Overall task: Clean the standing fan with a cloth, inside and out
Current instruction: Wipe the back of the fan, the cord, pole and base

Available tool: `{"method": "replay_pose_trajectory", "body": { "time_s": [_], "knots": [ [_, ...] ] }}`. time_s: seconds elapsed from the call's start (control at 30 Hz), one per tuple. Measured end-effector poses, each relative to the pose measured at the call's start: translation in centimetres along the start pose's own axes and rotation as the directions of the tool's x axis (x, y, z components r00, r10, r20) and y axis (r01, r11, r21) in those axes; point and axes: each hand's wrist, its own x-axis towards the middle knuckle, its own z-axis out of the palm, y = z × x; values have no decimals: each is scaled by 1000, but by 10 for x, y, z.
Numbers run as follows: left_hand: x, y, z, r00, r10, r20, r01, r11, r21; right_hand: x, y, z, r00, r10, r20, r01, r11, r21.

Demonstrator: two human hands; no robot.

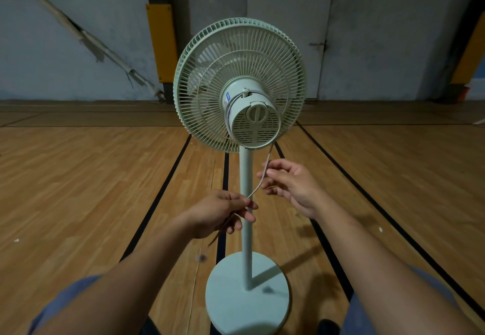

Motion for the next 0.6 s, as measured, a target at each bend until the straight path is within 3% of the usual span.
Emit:
{"method": "replay_pose_trajectory", "body": {
  "time_s": [0.23,0.43,0.6],
  "knots": [
    [2,3,12,999,41,-2,-40,984,-175,9,-20,4,946,-247,-210,278,951,133],
    [1,11,3,991,15,-134,-69,912,-405,6,-40,3,938,-342,-62,348,918,191],
    [2,14,-20,976,37,-214,-158,800,-579,-2,-41,-2,963,-254,85,245,964,105]
  ]
}}
